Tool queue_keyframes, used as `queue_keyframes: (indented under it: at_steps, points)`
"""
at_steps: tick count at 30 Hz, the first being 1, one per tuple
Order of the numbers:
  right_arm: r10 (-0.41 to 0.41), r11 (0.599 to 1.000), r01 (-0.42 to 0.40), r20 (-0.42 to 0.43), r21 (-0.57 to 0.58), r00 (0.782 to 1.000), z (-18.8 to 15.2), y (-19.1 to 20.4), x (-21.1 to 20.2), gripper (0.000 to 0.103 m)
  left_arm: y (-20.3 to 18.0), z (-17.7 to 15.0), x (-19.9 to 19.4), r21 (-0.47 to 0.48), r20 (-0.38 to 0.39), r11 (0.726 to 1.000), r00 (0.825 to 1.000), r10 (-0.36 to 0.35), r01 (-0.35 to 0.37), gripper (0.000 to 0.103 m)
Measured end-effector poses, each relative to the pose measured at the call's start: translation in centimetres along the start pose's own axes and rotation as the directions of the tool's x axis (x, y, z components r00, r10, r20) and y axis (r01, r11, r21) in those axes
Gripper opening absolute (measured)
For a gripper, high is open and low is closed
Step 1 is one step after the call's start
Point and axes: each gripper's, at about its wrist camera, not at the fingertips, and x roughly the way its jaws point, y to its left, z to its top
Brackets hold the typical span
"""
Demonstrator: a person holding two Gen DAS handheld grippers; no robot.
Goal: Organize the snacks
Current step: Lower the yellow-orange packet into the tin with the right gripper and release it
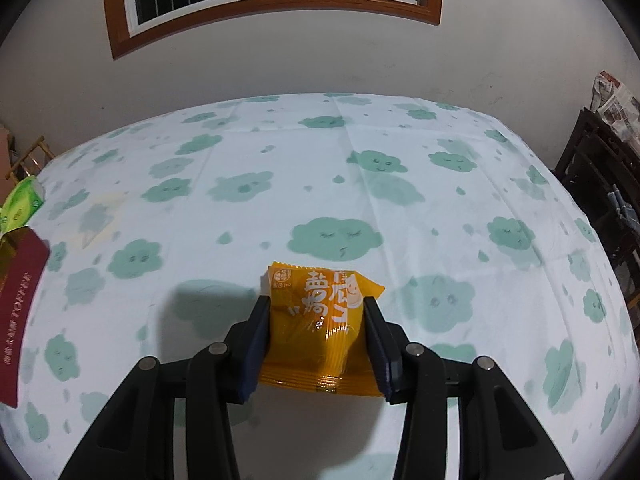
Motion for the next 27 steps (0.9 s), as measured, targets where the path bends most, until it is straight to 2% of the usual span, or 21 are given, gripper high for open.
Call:
queue_keyframes:
  at_steps: [14,27]
  points:
    - [0.132,0.99,-0.131,0.012,-0.043,0.991,-1.5,6.0,-4.0,0.045,0.5,-0.3,-0.8,-0.03,0.017,1.0,1.0,-0.005,0.005,0.071]
    - [0.277,0.951,-0.275,-0.005,-0.144,0.961,-2.1,14.9,-6.9,0.045,3.6,-0.5,-0.6,-0.086,0.002,0.996,1.0,0.003,-0.003,0.073]
